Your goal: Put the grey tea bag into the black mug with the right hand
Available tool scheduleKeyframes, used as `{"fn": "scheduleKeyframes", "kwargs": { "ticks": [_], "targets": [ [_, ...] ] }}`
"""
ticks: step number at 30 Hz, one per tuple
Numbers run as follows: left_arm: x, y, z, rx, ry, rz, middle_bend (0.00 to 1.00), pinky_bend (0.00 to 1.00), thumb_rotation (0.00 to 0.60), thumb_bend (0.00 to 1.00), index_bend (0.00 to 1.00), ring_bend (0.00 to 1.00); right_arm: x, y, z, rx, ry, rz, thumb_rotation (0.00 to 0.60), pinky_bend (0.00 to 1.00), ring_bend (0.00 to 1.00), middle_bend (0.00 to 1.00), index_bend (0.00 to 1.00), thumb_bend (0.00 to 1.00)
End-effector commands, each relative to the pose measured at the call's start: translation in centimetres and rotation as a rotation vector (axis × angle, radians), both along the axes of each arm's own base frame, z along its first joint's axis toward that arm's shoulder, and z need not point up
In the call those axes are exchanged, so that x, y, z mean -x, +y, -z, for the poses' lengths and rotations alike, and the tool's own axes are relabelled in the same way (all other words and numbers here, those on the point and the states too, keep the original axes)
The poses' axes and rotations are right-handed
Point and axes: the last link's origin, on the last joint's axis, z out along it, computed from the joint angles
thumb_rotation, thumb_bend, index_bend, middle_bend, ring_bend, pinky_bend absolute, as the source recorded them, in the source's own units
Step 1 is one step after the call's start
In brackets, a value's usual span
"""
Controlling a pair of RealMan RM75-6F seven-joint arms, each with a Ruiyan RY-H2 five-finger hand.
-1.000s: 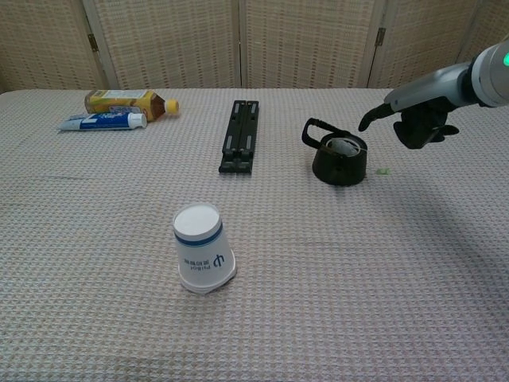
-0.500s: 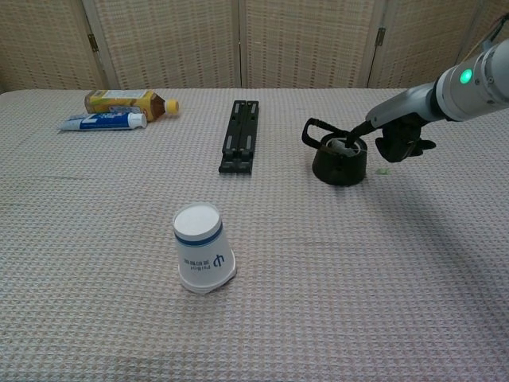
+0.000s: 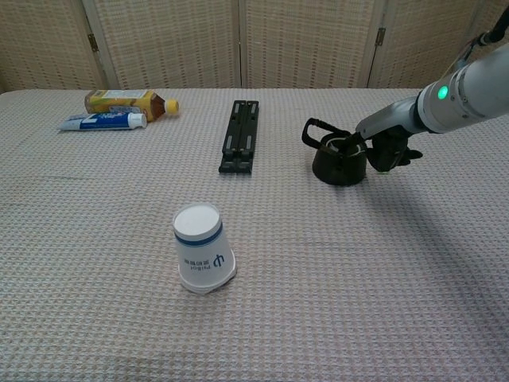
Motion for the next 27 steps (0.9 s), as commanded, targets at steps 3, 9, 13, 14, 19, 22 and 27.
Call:
{"fn": "scheduleKeyframes", "kwargs": {
  "ticks": [3,9,13,14,19,22,27],
  "targets": [
    [0.1,0.0,-0.1,-0.005,0.002,0.003,0.0,0.26,0.6,0.06,0.0,0.03,-0.3,1.8,-3.7,0.06,-0.036,-0.037,0.6,0.8,0.77,0.93,0.0,0.99],
    [-0.1,-0.1,0.6,0.011,0.02,0.01,0.0,0.26,0.6,0.06,0.0,0.03,0.1,6.2,-9.3,0.136,-0.114,-0.09,0.6,0.67,0.6,0.73,0.0,0.7],
    [-0.3,-0.2,0.8,0.008,0.028,0.019,0.0,0.26,0.6,0.06,0.0,0.03,1.3,8.7,-11.8,0.206,-0.144,-0.122,0.6,0.6,0.52,0.61,0.0,0.59],
    [-0.4,-0.2,0.8,0.0,0.031,0.024,0.0,0.26,0.6,0.06,0.0,0.03,3.3,10.6,-13.5,0.3,-0.13,-0.134,0.6,0.57,0.5,0.56,0.0,0.57],
    [-0.6,-0.4,0.9,-0.017,0.037,0.025,0.0,0.26,0.6,0.06,0.0,0.03,10.5,16.6,-14.4,0.573,-0.176,-0.154,0.6,0.19,0.15,0.18,0.0,0.46],
    [-0.6,-0.6,0.9,-0.027,0.04,0.026,0.0,0.26,0.6,0.06,0.0,0.03,14.0,19.5,-14.5,0.623,-0.207,-0.097,0.6,0.0,0.0,0.01,0.0,0.34],
    [-0.7,-0.7,1.3,-0.024,0.057,0.032,0.0,0.26,0.6,0.06,0.0,0.03,17.0,23.5,-15.5,0.7,-0.188,-0.112,0.6,0.0,0.0,0.0,0.0,0.28]
  ]
}}
